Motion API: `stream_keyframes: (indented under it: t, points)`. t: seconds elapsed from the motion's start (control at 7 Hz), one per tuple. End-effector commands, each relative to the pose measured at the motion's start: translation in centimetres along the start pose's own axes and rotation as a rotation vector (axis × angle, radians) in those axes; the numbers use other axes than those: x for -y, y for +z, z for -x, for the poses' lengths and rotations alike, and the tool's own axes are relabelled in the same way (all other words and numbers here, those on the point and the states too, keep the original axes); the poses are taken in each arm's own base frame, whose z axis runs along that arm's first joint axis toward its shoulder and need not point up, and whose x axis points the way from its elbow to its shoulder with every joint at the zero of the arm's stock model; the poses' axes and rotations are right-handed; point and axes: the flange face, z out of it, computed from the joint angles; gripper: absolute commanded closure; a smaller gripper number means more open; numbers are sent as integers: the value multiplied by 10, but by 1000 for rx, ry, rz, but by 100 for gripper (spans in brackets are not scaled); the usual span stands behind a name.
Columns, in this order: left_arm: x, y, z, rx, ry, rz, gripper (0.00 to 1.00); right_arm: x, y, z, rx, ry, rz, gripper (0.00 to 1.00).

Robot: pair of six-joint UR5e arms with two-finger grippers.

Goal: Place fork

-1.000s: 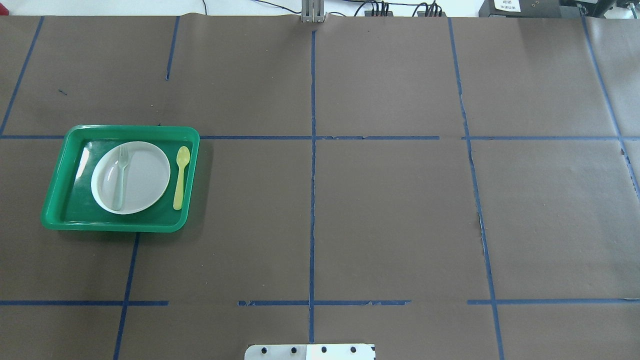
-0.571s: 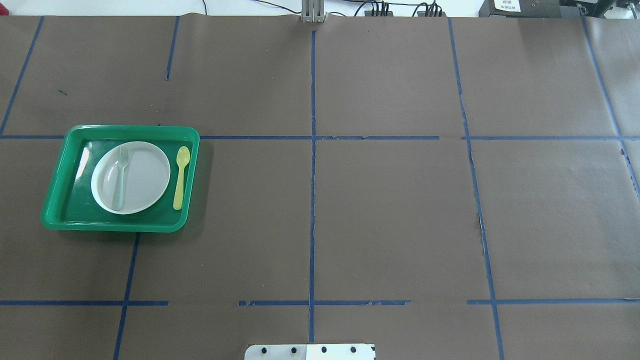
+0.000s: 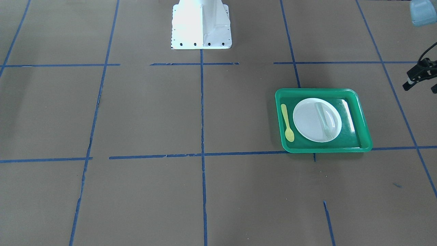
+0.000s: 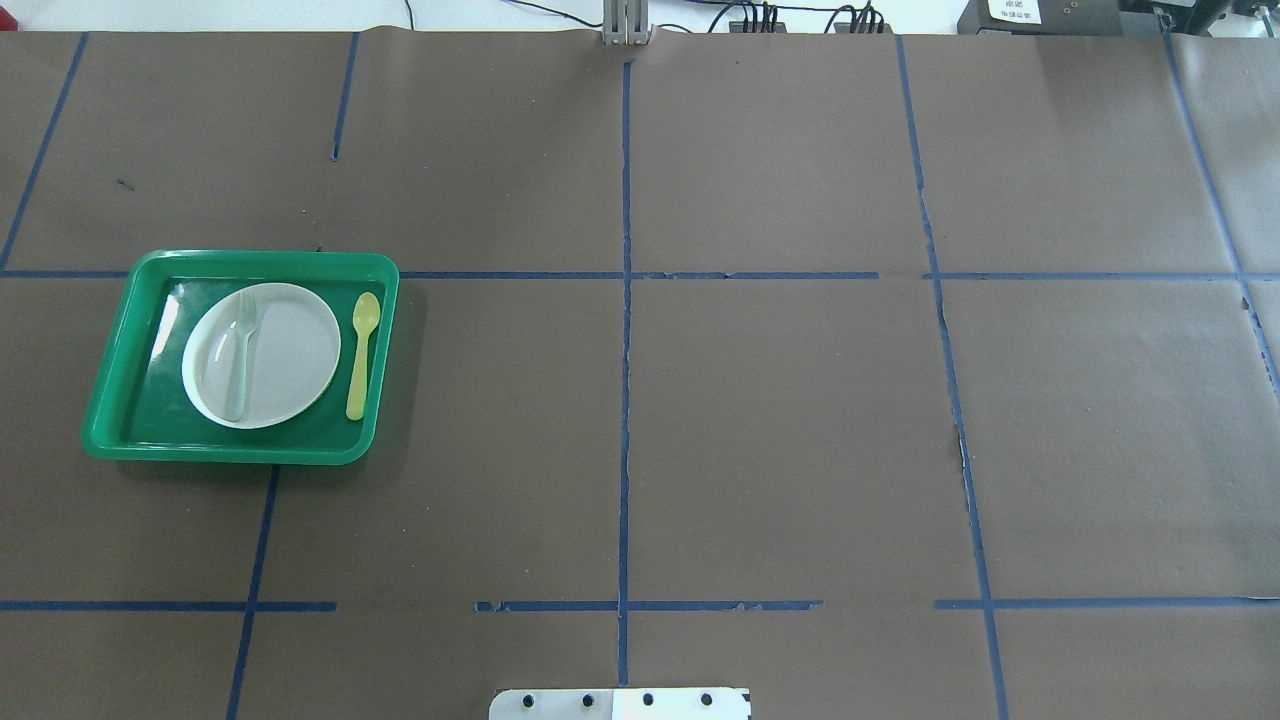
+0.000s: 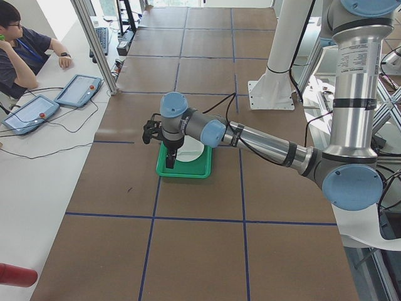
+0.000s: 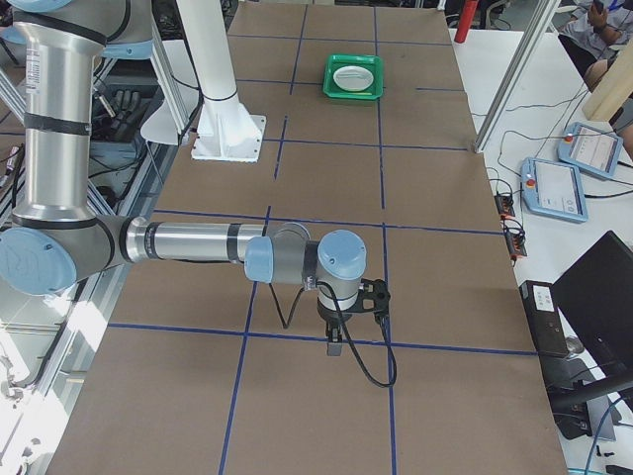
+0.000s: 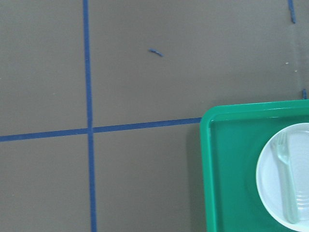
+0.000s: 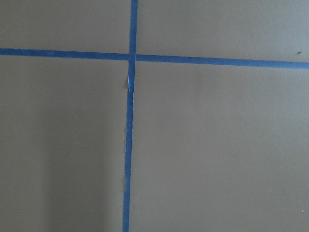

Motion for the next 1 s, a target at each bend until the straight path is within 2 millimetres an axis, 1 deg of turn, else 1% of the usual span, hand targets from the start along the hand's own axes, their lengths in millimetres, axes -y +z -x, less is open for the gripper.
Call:
stream_keyframes:
  t: [0.0, 0.14, 0.29, 0.43, 0.57, 0.86]
  points:
    - [2, 18, -50, -42, 24, 9, 0, 0, 0, 0, 0, 1, 0, 0]
    - [5, 48, -85, -55, 45, 60, 0, 0, 0, 0, 0, 1, 0, 0]
    - [3, 78, -110, -31, 24, 90, 0, 0, 0, 0, 0, 1, 0, 0]
    - [6, 112, -132, 22, 7, 98, 0, 0, 0, 0, 0, -1, 0, 0]
    - [5, 136, -140, 54, -17, 91, 0, 0, 0, 0, 0, -1, 0, 0]
    - [-3, 184, -130, 46, -35, 108, 0, 0, 0, 0, 0, -1, 0, 0]
